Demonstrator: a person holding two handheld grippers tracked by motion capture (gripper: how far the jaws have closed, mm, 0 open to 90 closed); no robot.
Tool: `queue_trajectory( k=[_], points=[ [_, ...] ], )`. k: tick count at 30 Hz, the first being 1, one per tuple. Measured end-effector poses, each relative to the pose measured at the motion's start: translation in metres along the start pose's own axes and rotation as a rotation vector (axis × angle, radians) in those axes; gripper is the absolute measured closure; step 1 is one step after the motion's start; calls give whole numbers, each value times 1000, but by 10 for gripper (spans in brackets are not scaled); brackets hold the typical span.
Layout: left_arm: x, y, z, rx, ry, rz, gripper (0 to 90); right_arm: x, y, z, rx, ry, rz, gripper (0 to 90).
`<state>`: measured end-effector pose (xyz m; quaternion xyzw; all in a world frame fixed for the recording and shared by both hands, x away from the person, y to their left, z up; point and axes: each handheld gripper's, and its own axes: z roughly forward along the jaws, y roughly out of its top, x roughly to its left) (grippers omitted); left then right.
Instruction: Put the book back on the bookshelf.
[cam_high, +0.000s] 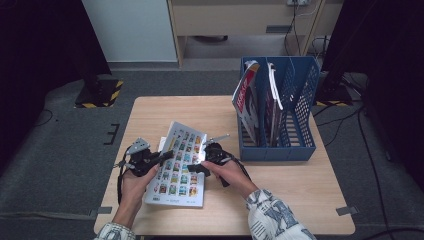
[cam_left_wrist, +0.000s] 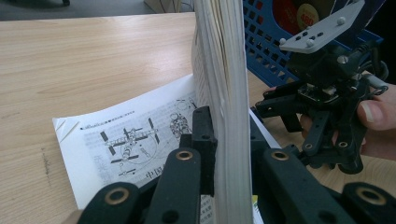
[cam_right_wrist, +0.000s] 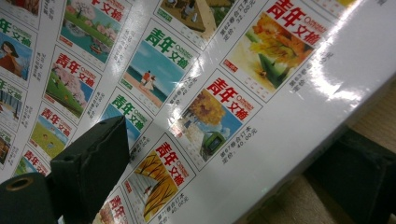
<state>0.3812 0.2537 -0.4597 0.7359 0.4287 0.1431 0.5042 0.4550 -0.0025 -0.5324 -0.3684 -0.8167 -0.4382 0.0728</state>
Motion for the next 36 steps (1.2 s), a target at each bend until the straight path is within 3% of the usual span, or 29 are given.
queue_trajectory(
  k=[6, 15, 24, 28, 36],
  points=[
    [1, -1, 0, -10, -2, -19, 814, -1, 1, 1, -5, 19, 16, 117],
    [9, -10, 4, 10, 39, -47, 813, 0, 3, 0, 8, -13, 14, 167],
    [27, -23, 14, 73, 101, -79, 810, 6, 8, -2, 7, -63, -27, 249],
    [29, -26, 20, 117, 141, -62, 805, 10, 11, 0, 18, -90, -39, 271],
    [38, -33, 26, 168, 156, -90, 758, 18, 14, 3, 34, -120, -70, 275]
  ],
)
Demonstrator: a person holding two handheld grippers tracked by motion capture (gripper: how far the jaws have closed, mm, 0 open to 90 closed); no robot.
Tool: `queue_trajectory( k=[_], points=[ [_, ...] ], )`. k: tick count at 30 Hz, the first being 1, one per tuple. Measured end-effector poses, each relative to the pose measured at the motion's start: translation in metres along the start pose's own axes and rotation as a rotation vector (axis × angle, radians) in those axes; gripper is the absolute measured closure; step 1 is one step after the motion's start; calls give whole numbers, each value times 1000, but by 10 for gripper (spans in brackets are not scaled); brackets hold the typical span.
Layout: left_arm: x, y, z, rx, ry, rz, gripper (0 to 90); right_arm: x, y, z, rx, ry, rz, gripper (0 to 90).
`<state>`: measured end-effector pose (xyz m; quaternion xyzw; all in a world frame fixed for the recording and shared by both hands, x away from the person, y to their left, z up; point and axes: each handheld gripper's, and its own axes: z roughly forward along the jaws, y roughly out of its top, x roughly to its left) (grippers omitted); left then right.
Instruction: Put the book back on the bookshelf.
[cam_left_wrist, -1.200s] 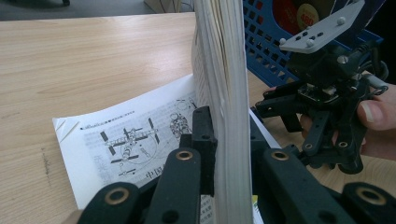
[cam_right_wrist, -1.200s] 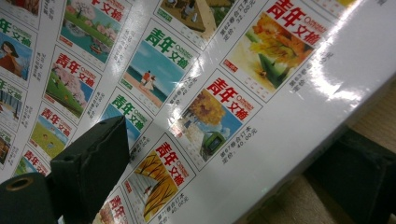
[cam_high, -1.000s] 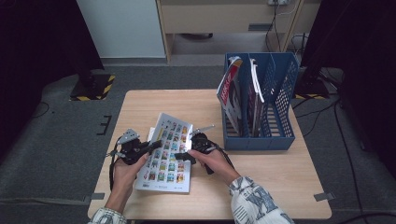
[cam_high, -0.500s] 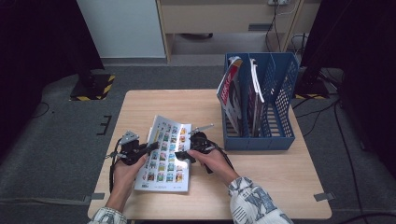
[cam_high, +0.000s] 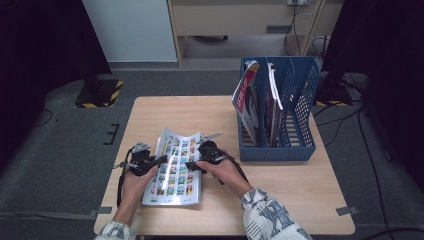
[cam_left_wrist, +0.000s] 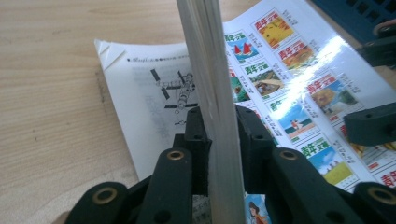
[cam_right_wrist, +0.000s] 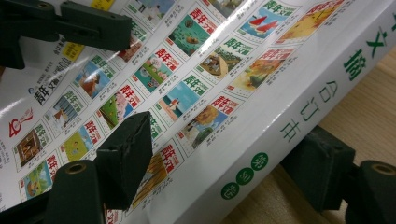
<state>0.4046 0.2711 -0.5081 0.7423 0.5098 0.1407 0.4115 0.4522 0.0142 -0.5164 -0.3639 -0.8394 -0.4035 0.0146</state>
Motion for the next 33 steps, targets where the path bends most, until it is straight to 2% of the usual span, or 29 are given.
queue_trajectory(
  k=[5, 11, 12, 15, 18, 19, 20, 22, 25, 28, 33],
  points=[
    [5, -2, 4, 24, -3, -12, 734, 2, 3, 0, -3, 1, -7, 275],
    [6, -4, 6, 21, -5, -19, 724, 3, 5, 3, 6, 3, -5, 273],
    [6, -5, 6, 20, -3, -18, 722, 4, 5, 4, 16, 11, 9, 273],
    [7, -6, 6, 18, -4, -20, 720, 5, 6, 9, 17, 17, 7, 256],
    [9, -8, 6, 12, -12, -38, 717, 4, 9, 11, 16, 23, 24, 256],
    [9, -8, 7, 6, -17, -46, 716, 3, 10, 12, 9, 19, 16, 254],
    [10, -8, 7, 5, -18, -53, 715, 4, 11, 12, 15, 22, 30, 253],
    [10, -9, 7, 4, -22, -55, 714, 3, 12, 14, 17, 24, 25, 252],
    [11, -9, 7, 3, -24, -54, 714, -1, 14, 19, 29, 52, 48, 246],
    [10, -9, 8, -1, -25, -53, 714, 1, 17, 26, 45, 50, 52, 233],
    [12, -10, 8, -5, -29, -70, 715, -1, 21, 31, 34, 44, 63, 239]
  ],
)
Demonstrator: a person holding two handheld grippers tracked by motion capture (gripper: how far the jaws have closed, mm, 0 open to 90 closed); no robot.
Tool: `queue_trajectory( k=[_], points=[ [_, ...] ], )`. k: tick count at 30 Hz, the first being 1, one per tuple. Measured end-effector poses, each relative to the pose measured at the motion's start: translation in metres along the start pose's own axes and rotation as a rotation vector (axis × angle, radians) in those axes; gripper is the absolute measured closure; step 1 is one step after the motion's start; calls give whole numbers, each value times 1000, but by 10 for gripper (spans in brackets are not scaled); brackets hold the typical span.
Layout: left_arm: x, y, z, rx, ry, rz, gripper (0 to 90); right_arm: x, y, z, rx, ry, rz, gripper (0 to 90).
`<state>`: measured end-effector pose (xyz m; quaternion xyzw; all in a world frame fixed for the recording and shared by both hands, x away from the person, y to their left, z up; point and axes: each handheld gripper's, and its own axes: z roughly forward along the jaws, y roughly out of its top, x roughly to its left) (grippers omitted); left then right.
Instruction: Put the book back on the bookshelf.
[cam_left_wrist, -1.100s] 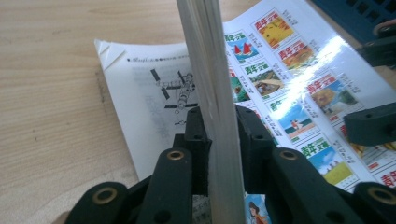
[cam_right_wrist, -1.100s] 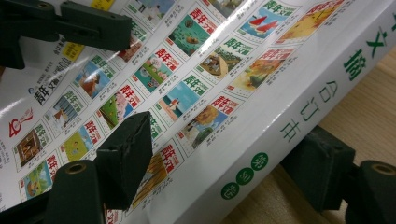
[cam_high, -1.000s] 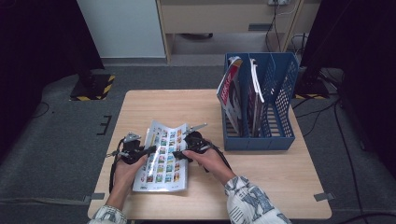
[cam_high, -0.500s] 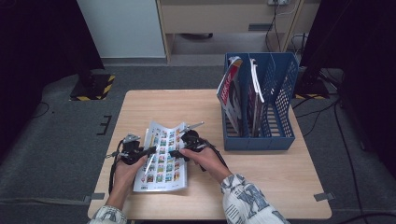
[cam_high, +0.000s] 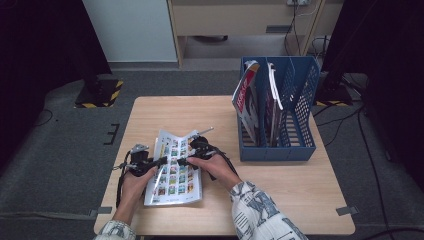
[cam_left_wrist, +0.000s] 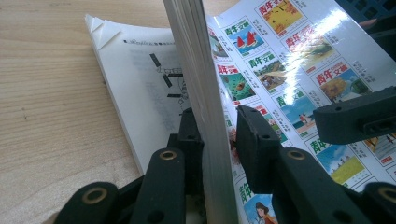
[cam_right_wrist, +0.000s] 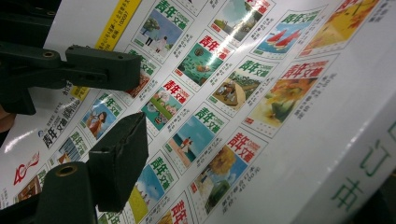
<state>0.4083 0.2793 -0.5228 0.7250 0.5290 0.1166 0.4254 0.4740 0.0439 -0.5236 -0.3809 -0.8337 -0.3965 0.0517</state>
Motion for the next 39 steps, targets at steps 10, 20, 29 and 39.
queue_trajectory(
  k=[10, 20, 29, 39],
  points=[
    [0, 0, -1, -15, -7, -19, 735, -3, 5, -2, 31, -4, 36, 358],
    [-5, 3, -5, -22, 0, -4, 783, -7, 7, -6, 63, -3, 71, 478],
    [-3, 5, -4, 2, 10, -4, 702, -7, 9, -12, 48, 17, 51, 574],
    [2, 3, -1, 19, -4, -15, 689, -3, 10, -11, 64, 0, 19, 535]
  ],
)
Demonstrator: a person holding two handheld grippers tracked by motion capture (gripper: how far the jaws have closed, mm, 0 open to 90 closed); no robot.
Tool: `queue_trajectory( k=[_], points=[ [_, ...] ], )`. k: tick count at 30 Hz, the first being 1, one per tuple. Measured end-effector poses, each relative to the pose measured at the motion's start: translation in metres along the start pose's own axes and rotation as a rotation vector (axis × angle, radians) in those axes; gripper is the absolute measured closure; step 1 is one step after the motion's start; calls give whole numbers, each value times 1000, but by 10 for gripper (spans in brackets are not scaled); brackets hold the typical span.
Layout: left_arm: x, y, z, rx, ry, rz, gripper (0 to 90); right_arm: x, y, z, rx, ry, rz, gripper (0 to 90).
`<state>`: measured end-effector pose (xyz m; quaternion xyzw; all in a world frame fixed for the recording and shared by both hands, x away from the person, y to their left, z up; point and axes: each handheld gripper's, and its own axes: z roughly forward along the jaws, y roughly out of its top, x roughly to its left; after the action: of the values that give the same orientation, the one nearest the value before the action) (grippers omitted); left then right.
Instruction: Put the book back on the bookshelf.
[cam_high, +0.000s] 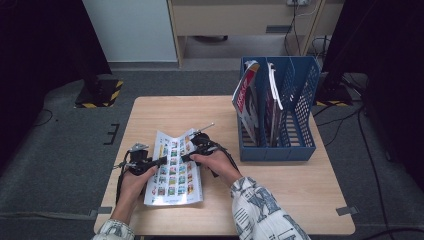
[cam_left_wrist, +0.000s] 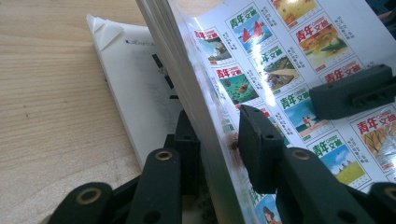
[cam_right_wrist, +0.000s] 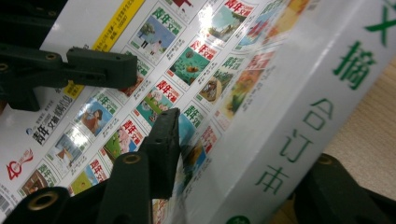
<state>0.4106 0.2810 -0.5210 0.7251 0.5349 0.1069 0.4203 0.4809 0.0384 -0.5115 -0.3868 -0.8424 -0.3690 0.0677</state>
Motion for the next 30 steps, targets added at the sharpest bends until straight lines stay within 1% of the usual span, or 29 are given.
queue_trajectory(
  k=[1, 3, 4, 5, 6, 8, 11, 12, 14, 15, 18, 22, 25, 26, 27, 30],
  points=[
    [0, 0, 0, 0, -2, -3, 689, 0, 1, 0, 16, 1, -10, 509],
    [0, 0, 0, -3, -3, -4, 689, 1, 1, 1, 20, -1, -13, 501],
    [0, 0, 0, -3, -3, 2, 689, 1, 1, 1, 21, 0, -8, 508],
    [1, 0, 0, -3, -5, 4, 689, 1, 1, 1, 20, -5, -12, 538],
    [1, 0, -1, -4, -9, 4, 686, 1, 1, 0, 17, -1, -7, 551],
    [3, 0, -2, 1, -17, -3, 676, 2, 2, -1, 0, 0, -17, 578],
    [7, -1, -6, -2, -39, -26, 647, 4, 2, -3, -28, 0, -42, 600],
    [8, -2, -7, -3, -47, -30, 641, 5, 2, -4, -34, 3, -36, 606],
    [10, -2, -10, 3, -58, -31, 632, 7, 3, -5, -43, 6, -48, 613],
    [10, -1, -11, 3, -61, -31, 629, 8, 3, -6, -45, 8, -43, 616],
    [10, -2, -14, 2, -72, -30, 621, 10, 5, -9, -50, 12, -61, 624],
    [12, -2, -17, 2, -103, -26, 611, 13, 7, -13, -62, 2, -87, 634],
    [9, 2, -17, 6, -95, -2, 629, 15, 10, -16, -68, -13, -102, 638],
    [8, 3, -18, 1, -91, 5, 643, 15, 11, -17, -69, -18, -110, 638],
    [7, 5, -18, -8, -93, 2, 664, 15, 12, -18, -71, -21, -116, 638],
    [7, 9, -16, -26, -84, 16, 682, 13, 16, -21, -86, -31, -129, 640]
  ],
)
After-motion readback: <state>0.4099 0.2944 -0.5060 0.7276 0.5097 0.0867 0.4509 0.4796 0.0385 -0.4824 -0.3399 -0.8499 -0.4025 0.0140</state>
